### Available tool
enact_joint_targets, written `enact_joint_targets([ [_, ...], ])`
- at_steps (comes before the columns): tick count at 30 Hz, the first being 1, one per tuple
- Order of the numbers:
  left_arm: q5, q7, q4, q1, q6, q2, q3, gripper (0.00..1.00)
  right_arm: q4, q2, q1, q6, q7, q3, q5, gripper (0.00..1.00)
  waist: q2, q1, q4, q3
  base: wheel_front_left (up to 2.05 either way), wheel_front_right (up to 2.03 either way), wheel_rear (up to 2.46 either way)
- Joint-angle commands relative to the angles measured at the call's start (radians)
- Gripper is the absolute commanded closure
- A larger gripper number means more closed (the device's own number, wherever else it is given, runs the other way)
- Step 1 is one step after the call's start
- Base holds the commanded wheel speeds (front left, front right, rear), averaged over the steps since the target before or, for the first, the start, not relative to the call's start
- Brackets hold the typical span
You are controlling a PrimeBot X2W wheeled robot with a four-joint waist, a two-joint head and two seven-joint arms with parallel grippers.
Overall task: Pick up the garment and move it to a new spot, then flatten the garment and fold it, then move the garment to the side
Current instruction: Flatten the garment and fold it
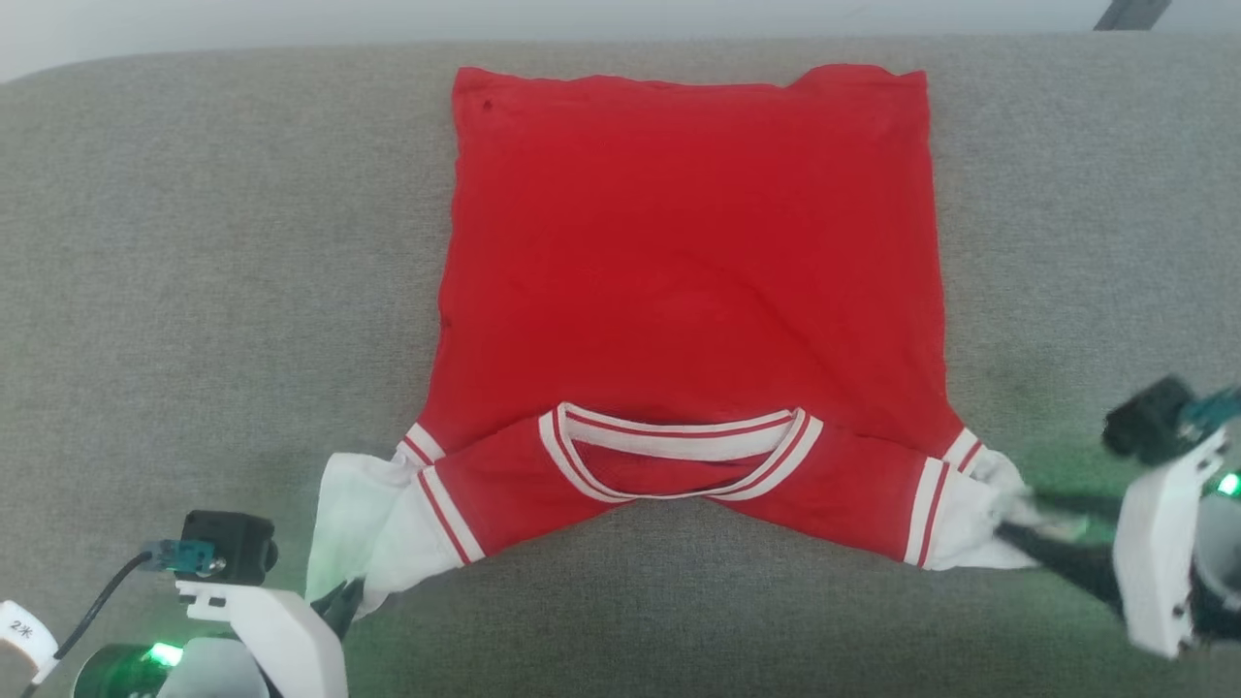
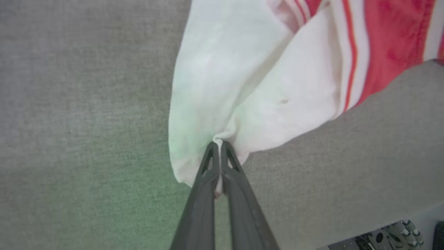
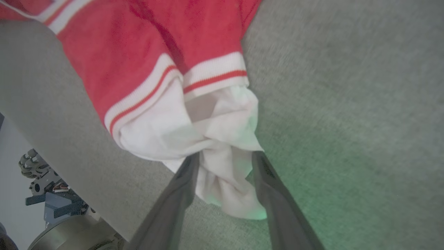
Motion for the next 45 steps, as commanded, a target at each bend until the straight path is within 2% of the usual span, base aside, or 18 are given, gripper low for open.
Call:
enact_joint_targets([
  [1,0.011,-0.012,-0.002,-0.022,-0.007,-0.008,-0.004,1.00,-0.011,-0.009,-0.015,-0.002,-0.007,-0.030,0.002,0.00,0.0000,0.0000,0.003,0.000,0.00,0.00,0.00],
  [4,0.034,-0.043,-0.004,-0.049,-0.022,-0.028,-0.008,1.00,-0.026,-0.014,-0.043,-0.002,-0.016,-0.098,-0.021,0.00,0.0000,0.0000,0.010,0.009,0.00,0.00,0.00],
  [8,0.058,-0.064,0.004,-0.086,-0.038,-0.050,-0.017,1.00,0.001,0.011,-0.081,-0.001,-0.024,-0.174,-0.055,0.00,0.0000,0.0000,0.019,0.026,0.00,0.00,0.00],
  [13,0.080,-0.081,0.031,-0.160,-0.051,-0.104,-0.037,1.00,0.132,0.105,-0.180,-0.001,-0.018,-0.298,-0.122,0.00,0.0000,0.0000,0.049,0.068,0.00,0.00,0.00],
  [20,0.113,-0.086,0.092,-0.282,-0.095,-0.193,-0.085,1.00,0.367,0.233,-0.378,-0.002,0.020,-0.400,-0.231,0.00,0.0000,0.0000,0.132,0.148,0.00,0.00,0.00],
  [29,0.126,-0.108,0.209,-0.381,-0.170,-0.301,-0.145,1.00,0.717,0.341,-0.607,-0.001,0.171,-0.442,-0.321,0.00,0.0000,0.0000,0.254,0.227,0.00,0.00,0.00],
  [32,0.119,-0.115,0.250,-0.395,-0.190,-0.327,-0.158,1.00,0.840,0.355,-0.663,-0.002,0.237,-0.446,-0.353,0.00,0.0000,0.0000,0.287,0.244,0.00,0.00,0.00],
  [38,0.106,-0.136,0.316,-0.411,-0.221,-0.361,-0.170,1.00,1.071,0.440,-0.693,-0.001,0.424,-0.460,-0.360,0.00,0.0000,0.0000,0.327,0.262,0.00,0.00,0.00],
  [39,0.108,-0.140,0.326,-0.412,-0.226,-0.362,-0.172,1.00,1.087,0.453,-0.688,-0.001,0.456,-0.452,-0.363,0.14,0.0000,0.0000,0.330,0.262,0.00,0.00,0.00],
  [40,0.107,-0.144,0.335,-0.413,-0.229,-0.364,-0.172,1.00,1.090,0.462,-0.685,-0.001,0.478,-0.439,-0.370,0.65,0.0000,0.0000,0.331,0.262,0.00,0.00,0.00],
  [41,0.104,-0.149,0.344,-0.410,-0.230,-0.365,-0.170,1.00,1.089,0.465,-0.683,0.002,0.498,-0.429,-0.372,1.00,0.0000,0.0000,0.331,0.261,0.00,0.00,0.00],
  [45,0.099,-0.165,0.371,-0.405,-0.230,-0.357,-0.155,1.00,1.054,0.436,-0.680,0.000,0.513,-0.405,-0.383,1.00,0.0000,0.0000,0.315,0.248,0.00,0.00,0.00],
])
